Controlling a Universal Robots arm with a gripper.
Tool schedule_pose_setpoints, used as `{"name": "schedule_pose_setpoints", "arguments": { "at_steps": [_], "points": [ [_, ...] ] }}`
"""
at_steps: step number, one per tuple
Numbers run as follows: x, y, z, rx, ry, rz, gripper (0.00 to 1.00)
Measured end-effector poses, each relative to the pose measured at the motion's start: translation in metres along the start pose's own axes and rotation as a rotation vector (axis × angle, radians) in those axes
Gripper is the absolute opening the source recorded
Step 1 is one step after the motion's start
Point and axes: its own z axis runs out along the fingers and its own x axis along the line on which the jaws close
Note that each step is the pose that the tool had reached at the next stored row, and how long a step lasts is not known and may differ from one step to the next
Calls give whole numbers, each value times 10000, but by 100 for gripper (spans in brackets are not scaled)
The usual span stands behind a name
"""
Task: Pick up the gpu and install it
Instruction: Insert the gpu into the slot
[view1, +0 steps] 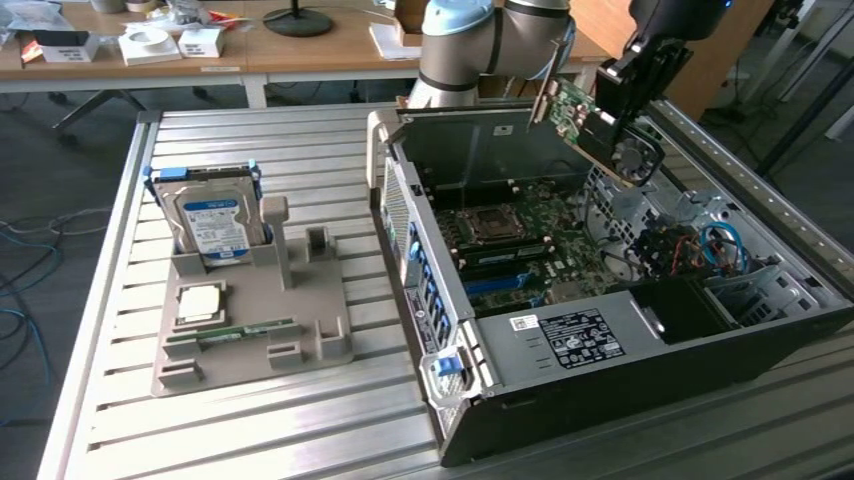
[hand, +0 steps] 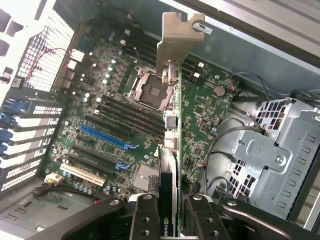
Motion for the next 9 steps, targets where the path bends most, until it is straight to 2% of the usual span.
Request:
{"name": "schedule_pose_setpoints", "arguments": {
  "at_steps": [9],
  "points": [
    [0, 0, 0, 0, 0, -14, 27]
  ]
}}
